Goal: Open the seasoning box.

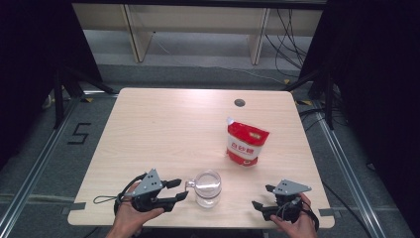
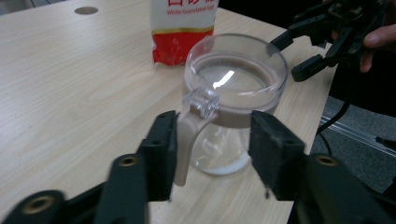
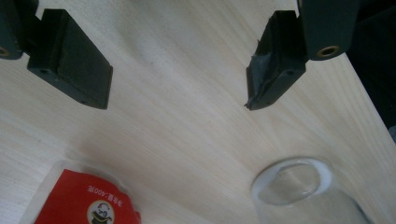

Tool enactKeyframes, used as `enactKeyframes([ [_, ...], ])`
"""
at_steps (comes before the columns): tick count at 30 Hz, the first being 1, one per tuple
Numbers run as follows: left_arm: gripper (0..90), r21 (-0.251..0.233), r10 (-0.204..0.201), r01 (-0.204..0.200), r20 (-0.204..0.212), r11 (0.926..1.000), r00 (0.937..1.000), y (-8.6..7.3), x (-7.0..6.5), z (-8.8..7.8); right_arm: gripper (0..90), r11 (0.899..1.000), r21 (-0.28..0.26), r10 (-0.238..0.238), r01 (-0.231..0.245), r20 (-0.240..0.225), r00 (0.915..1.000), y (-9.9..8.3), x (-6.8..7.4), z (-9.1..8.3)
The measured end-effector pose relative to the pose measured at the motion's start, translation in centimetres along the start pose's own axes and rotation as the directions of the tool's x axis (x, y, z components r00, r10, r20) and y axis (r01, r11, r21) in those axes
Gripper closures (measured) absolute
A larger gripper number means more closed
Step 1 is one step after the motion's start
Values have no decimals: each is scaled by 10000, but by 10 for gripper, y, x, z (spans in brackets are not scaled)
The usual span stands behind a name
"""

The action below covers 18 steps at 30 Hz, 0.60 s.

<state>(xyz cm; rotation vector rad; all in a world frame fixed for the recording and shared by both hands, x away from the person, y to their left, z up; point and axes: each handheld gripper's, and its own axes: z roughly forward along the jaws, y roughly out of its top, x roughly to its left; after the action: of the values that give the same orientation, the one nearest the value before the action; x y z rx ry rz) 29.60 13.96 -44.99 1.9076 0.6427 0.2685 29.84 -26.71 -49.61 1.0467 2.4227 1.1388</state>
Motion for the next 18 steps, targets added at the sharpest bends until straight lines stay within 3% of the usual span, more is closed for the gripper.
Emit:
enactKeyframes([
  [4, 728, -83, 288, -289, -161, 9995, 9995, 10, -2, -2, 210, 9999, -156, -65, 69, 247, 9997, 1, -2, -1],
  [5, 761, -83, 288, -289, -161, 9995, 9995, 10, -2, -2, 213, 9999, -148, 36, -35, 83, 10000, 0, -2, -1],
  [6, 787, -120, 616, -618, -182, 9980, 9979, 13, -2, -2, 218, 9998, -175, -11, 13, 109, 9999, 1, -2, -1],
  [9, 855, -132, 485, -487, -193, 9987, 9986, 15, -2, -1, 220, 9999, -125, -36, 36, 28, 10000, 2, -1, 0],
  [12, 890, -50, 605, -606, -295, 9981, 9977, 17, 2, 5, 232, 9999, -146, -5, 6, 74, 10000, 2, -1, 1],
  [15, 893, -71, 442, -444, -275, 9990, 9986, 18, 3, 11, 235, 9998, -177, -99, 102, 170, 9998, 2, 0, 0],
  [17, 893, -11, 602, -602, -256, 9982, 9979, 19, 3, 16, 244, 9997, -220, -67, 66, -33, 10000, 3, 0, 0],
  [18, 893, 147, 675, -671, -306, 9976, 9972, 19, 1, 20, 248, 9994, -146, 319, -320, -63, 9995, 3, 4, -2],
])
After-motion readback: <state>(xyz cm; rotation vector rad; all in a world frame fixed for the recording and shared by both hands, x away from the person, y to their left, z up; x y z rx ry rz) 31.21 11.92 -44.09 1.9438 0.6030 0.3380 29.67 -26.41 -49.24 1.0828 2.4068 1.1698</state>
